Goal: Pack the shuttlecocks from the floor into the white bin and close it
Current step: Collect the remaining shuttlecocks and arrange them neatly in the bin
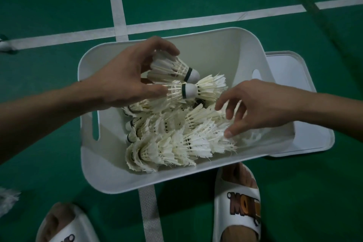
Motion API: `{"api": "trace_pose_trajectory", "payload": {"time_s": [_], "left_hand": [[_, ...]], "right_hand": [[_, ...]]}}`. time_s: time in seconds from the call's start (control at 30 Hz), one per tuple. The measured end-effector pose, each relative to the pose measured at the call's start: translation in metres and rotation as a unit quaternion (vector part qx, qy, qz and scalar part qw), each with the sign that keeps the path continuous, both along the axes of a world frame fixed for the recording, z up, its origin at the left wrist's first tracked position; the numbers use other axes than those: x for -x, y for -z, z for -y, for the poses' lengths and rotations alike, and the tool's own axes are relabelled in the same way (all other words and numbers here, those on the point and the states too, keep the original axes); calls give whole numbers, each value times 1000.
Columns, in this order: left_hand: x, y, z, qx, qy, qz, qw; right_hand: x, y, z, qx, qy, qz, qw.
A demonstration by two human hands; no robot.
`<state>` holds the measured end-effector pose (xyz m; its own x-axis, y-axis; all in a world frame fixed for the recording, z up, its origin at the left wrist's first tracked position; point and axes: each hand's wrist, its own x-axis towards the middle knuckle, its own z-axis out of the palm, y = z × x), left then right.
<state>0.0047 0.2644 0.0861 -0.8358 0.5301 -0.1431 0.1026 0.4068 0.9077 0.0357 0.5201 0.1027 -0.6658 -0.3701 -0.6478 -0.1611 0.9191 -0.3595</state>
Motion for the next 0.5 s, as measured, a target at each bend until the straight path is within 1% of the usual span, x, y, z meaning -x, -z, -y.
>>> {"api": "trace_pose_trajectory", "payload": {"time_s": [0.07,0.17,0.37,0.43,0.5], "left_hand": [[-2,2,1,1,5,9,1000],[-4,5,-1,11,14,8,1000],[-4,6,-6,9,13,9,1000],[-5,6,-10,1,10,14,1000],[-7,7,-15,-10,3,17,1000]], "right_hand": [[-4,5,6,21,0,-9,1000],[-12,19,11,4,-32,-32,999],[-12,18,5,12,-8,-24,1000],[-4,10,3,24,25,-32,999],[4,3,2,58,94,-55,992]]}}
